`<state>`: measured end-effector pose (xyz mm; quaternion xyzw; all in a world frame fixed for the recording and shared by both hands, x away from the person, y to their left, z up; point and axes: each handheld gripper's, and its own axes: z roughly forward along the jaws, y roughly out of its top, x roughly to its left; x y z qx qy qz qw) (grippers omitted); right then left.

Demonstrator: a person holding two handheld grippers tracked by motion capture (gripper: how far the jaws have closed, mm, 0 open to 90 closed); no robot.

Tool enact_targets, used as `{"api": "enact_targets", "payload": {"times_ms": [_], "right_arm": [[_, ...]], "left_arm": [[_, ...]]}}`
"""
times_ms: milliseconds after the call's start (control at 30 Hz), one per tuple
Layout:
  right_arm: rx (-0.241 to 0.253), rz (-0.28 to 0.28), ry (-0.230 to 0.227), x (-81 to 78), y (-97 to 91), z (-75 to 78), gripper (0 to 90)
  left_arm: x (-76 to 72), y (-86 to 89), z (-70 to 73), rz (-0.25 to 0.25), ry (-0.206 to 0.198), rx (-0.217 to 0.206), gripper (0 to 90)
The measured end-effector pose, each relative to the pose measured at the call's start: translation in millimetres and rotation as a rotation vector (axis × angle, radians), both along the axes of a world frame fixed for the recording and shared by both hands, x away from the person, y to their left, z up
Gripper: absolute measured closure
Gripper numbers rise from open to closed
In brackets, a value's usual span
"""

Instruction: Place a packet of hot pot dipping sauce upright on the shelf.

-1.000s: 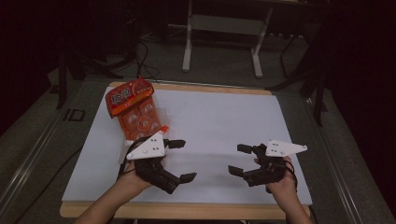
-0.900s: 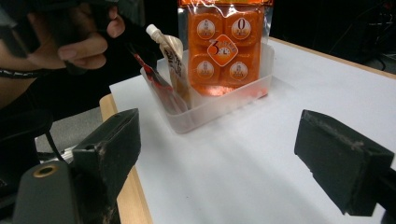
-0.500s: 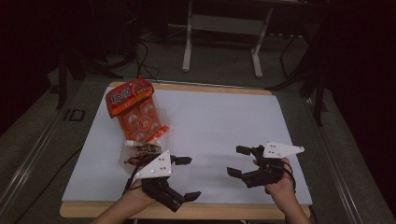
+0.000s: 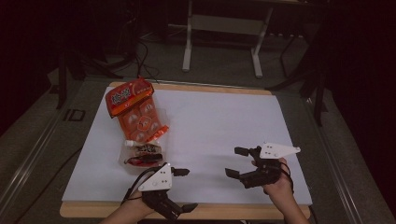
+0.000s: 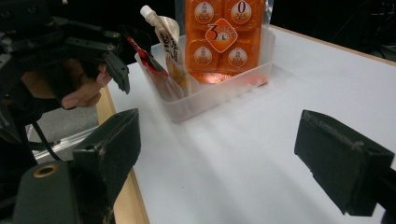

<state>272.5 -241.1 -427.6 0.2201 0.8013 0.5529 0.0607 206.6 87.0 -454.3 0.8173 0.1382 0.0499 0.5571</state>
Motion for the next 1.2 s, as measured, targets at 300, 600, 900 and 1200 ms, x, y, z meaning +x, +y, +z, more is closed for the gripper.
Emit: {"api": "enact_targets", "payload": {"times_ms": [300,600,900,1200], "right_arm": [[-0.01,0.004,0.001,1.1,1.4,-5.5,14.4],[-0.033,0.014,0.006,2.4,5.9,-15.5,14.4],[-0.061,0.044,0.018,3.9,13.6,-31.4,14.4],[-0.083,0.059,0.013,0.8,13.2,-43.6,14.4]], "left_arm": [[0.3,5.5,-19.5,0.002,0.031,0.003,3.6],[3.5,12.2,-30.9,0.03,-0.007,0.039,3.6],[5.8,17.0,-41.2,0.051,-0.022,0.041,3.6],[4.2,17.7,-46.2,0.051,-0.023,0.039,3.6]]}}
